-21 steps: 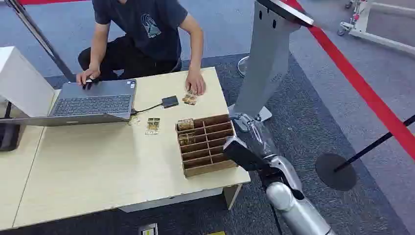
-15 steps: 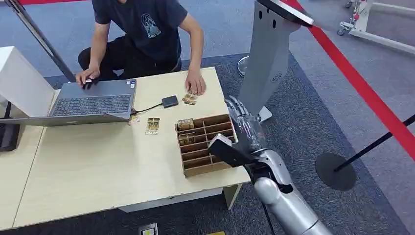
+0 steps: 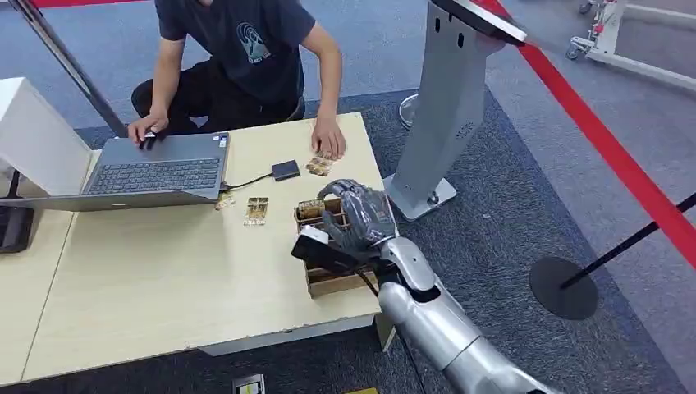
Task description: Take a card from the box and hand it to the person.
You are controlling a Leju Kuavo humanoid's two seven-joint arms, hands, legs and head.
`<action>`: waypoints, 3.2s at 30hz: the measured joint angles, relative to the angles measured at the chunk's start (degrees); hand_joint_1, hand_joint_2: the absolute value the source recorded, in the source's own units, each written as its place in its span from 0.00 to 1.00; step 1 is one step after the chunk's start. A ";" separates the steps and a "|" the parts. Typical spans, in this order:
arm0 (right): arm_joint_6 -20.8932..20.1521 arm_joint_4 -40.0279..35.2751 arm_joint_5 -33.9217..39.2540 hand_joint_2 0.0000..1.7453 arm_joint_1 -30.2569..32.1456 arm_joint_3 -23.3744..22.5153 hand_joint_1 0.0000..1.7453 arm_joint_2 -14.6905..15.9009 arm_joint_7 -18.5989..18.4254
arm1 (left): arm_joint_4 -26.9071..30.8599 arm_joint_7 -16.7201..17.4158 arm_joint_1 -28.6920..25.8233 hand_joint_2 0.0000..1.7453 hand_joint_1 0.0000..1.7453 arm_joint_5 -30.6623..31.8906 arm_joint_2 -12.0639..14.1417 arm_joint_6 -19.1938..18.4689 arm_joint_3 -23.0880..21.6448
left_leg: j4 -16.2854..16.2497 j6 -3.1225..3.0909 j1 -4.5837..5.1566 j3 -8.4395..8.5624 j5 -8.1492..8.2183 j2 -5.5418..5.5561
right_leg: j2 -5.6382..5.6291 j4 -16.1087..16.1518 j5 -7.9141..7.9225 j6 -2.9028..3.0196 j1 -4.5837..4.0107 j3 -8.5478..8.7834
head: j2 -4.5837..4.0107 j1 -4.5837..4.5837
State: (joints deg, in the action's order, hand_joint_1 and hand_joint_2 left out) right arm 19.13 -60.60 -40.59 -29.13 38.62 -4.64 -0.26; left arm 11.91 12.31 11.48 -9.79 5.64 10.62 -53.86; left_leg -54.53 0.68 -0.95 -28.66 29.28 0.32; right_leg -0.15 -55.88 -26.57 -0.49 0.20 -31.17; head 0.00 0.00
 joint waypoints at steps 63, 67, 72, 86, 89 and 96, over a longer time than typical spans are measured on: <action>9.88 21.48 -17.07 1.00 -7.88 8.37 0.58 -5.46 -7.63 | -0.02 0.59 -0.75 0.00 0.00 -0.48 -0.59 0.22 0.00 | -0.01 0.00 0.01 0.02 0.00 0.00 | 0.00 0.02 0.00 0.00 0.00 -0.01 | 0.00 0.00; 9.84 21.48 -18.16 1.00 -7.89 8.52 0.57 -5.31 -7.83 | -0.02 0.57 -0.83 0.00 0.00 -0.48 -0.59 0.22 0.00 | -0.01 0.00 0.01 0.02 0.00 0.00 | 0.00 0.01 0.00 0.00 0.00 -0.01 | 0.00 0.00; 9.59 21.50 -18.95 1.00 -7.88 8.83 0.50 -5.29 -8.07 | -0.02 0.57 -0.88 0.00 0.00 -0.48 -0.59 0.24 0.00 | -0.01 0.00 0.01 0.02 0.00 0.00 | 0.00 0.01 0.00 0.00 0.00 -0.01 | 0.00 0.00; 9.03 22.18 -19.69 1.00 -7.70 9.79 0.57 -5.37 -8.07 | -0.02 0.52 -1.11 0.00 0.00 -1.03 -0.59 0.57 0.00 | -0.01 0.00 0.01 0.02 0.00 -0.01 | 0.00 0.02 0.00 0.00 0.00 -0.01 | 0.00 0.00; 8.87 22.44 -19.69 1.00 -7.70 9.90 0.59 -5.37 -8.07 | -0.02 0.52 -1.19 0.00 0.00 -1.07 -0.59 0.57 0.00 | -0.01 0.00 0.01 0.02 0.00 0.00 | 0.00 0.01 0.00 0.00 0.00 -0.01 | 0.00 0.00; 8.74 22.88 -19.76 1.00 -7.71 10.12 0.59 -5.37 -8.15 | -0.02 0.52 -1.31 0.00 0.00 -1.16 -0.59 0.59 0.00 | -0.01 0.00 0.01 0.03 0.00 0.00 | 0.00 0.01 0.00 0.00 0.00 0.00 | 0.00 0.00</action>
State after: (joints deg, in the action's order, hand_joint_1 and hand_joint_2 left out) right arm 27.87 -37.72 -60.35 -36.84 48.74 -10.01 -8.42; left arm 11.89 12.83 10.17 -10.95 5.05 11.21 -53.86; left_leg -54.54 0.68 -0.94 -28.63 29.29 0.31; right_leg -0.15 -55.86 -26.57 -0.49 0.20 -31.18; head 0.00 0.00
